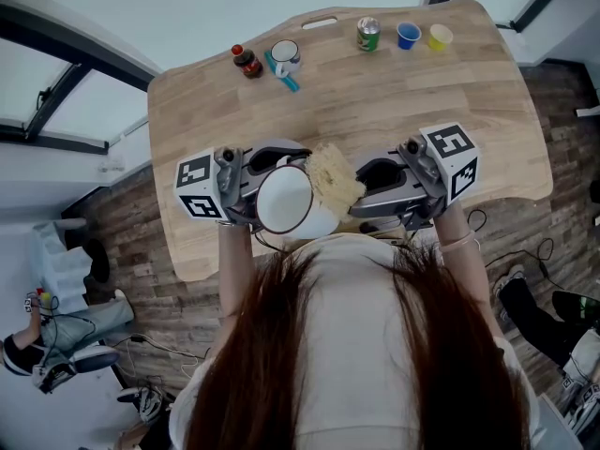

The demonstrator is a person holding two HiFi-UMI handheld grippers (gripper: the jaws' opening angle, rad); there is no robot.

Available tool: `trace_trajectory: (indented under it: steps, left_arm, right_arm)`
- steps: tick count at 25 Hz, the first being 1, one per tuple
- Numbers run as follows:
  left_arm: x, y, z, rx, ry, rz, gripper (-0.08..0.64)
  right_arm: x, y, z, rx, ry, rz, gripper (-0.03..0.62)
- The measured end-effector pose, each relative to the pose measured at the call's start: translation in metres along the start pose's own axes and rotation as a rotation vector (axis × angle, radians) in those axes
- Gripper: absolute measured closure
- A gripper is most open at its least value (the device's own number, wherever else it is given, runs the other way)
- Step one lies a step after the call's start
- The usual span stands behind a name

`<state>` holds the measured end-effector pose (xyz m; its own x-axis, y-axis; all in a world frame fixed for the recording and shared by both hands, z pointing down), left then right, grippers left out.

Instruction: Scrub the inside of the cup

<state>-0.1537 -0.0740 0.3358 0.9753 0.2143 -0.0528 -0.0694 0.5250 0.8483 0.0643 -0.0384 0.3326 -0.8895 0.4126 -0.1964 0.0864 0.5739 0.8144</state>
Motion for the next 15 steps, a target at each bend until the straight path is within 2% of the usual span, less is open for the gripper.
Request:
trace_trajectory:
  steps: [15]
  left_arm:
    - [0.0107,-0.0019,-0.0077,0.025,0.068,0.047,0.538]
  right_arm:
    - [0.0027,0.0029,-0.0009,0.022,-0.057,0.028,0.482]
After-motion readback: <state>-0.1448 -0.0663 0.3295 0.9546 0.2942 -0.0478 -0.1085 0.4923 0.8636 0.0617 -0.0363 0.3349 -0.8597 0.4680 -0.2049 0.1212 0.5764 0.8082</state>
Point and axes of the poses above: the fingertips, and each gripper's own axes: x forward along the fingers, z to its left, y out of its underside, the point moved 10 cm from there along -x, backward along the fingers, and after that the axes turned 15 degrees about z, right-handed, at the moved point
